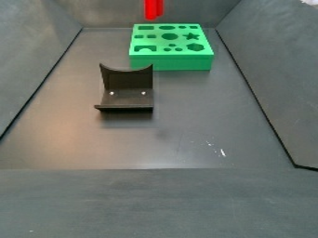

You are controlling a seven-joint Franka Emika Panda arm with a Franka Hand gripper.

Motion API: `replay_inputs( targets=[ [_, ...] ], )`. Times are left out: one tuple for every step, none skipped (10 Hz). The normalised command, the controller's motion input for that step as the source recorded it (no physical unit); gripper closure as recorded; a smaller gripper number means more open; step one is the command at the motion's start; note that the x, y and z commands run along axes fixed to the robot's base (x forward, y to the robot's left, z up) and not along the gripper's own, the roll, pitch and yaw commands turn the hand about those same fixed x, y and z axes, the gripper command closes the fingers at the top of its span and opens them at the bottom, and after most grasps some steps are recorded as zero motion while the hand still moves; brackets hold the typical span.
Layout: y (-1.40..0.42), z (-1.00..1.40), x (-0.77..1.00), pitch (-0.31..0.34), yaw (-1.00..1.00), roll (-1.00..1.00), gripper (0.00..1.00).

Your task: Insert the double-square object.

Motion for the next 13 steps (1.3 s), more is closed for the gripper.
replay_inputs(
  targets=[
    [0.00,-0.33,0.30,-0.003,-0.84,0.01,1.00],
    [0.00,-0.37,0.44,-0.011,-0.72,0.03,1.00],
    [0.00,-0.37,0.49,-0.011,-0.68,0.03,1.00],
    [0.00,-0.32,0.38,0.000,-0.77,0.01,1.00],
    [0.00,-0.21,0.21,0.000,-0.91,0.00,1.00],
    [0.00,-0.19,0.16,0.000,-0.96,0.00,1.00],
    [0.00,-0.33,0.21,0.000,-0.91,0.01,1.00],
    [0.00,-0.33,0.23,-0.001,-0.90,0.01,1.00],
    [0.00,-0.33,0.23,0.000,-0.89,0.01,1.00],
    [0.00,-0.31,0.26,0.000,-0.87,0.01,1.00],
    [0.00,-0.26,0.24,0.000,-0.88,0.00,1.00],
    [0.00,-0.19,0.17,0.000,-0.93,0.00,1.00],
    [0.00,-0.13,0.07,0.000,-1.00,0.00,1.00]
  ],
)
